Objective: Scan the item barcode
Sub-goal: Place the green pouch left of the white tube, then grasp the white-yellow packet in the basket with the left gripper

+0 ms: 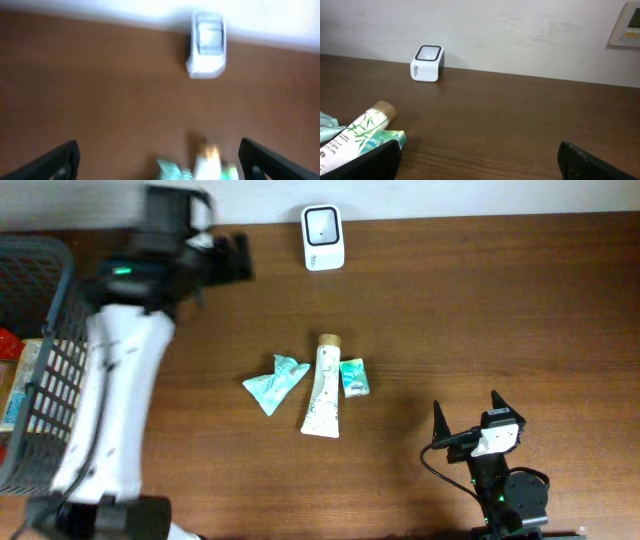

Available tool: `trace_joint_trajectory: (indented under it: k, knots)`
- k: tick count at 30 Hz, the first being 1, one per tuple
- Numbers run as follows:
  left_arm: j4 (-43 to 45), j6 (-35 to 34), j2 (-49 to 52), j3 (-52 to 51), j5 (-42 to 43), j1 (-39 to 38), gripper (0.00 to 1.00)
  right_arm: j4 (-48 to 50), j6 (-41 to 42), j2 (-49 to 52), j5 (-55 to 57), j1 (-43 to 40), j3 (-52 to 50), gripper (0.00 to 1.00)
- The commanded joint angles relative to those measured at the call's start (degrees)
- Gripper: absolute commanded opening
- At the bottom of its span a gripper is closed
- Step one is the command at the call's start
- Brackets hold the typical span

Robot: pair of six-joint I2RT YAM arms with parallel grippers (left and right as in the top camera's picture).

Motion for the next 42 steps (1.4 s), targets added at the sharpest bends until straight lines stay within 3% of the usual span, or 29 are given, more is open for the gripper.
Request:
trace_joint_trajectory:
  k: [1,5,10,18,21,26,31,42]
  knots:
    - [-2.32,5.09,-2.32,6.97,-13.31,8.24,0.99,0.13,0.44,-0.39,-0.57,0.44,-0.42,0.98]
    - [-1.75,5.03,-1.79,7.17,-24.98,19.93,0.99,0.13,0.44,-0.39,-0.57,0.44,-0.42,0.98]
    - [-2.16,-1.09,-0.74,6.62,-24.74,32.87,0.99,0.13,0.44,-0.39,-0.55,0.44,-0.42,0.98]
    - [-2.25,-0.81,6.99,-1.79,-23.23,44.68,0.99,0.13,0.44,-0.39,-0.57,0.44,-0.42,0.98]
    - [-0.11,8.61,10.99,-7.39,-15.58,47.17,0.94,0.13,0.44,-0.39,-0.57,0.44,-0.42,0.98]
    - [4.13,10.49,12.41,-14.23,-15.63,49.13,0.97,0.13,0.44,-0.39,-0.57,0.44,-0.42,0.98]
    - [9.18,16.63,14.36,-17.49,-12.68,49.62,1.0,0.13,0.44,-0.39,-0.57,0.44,-0.42,0.98]
    - [9.62,16.76,21.88,-17.49,-13.33,50.1,0.98,0.13,0.44,-0.39,-0.57,0.44,-0.42,0.98]
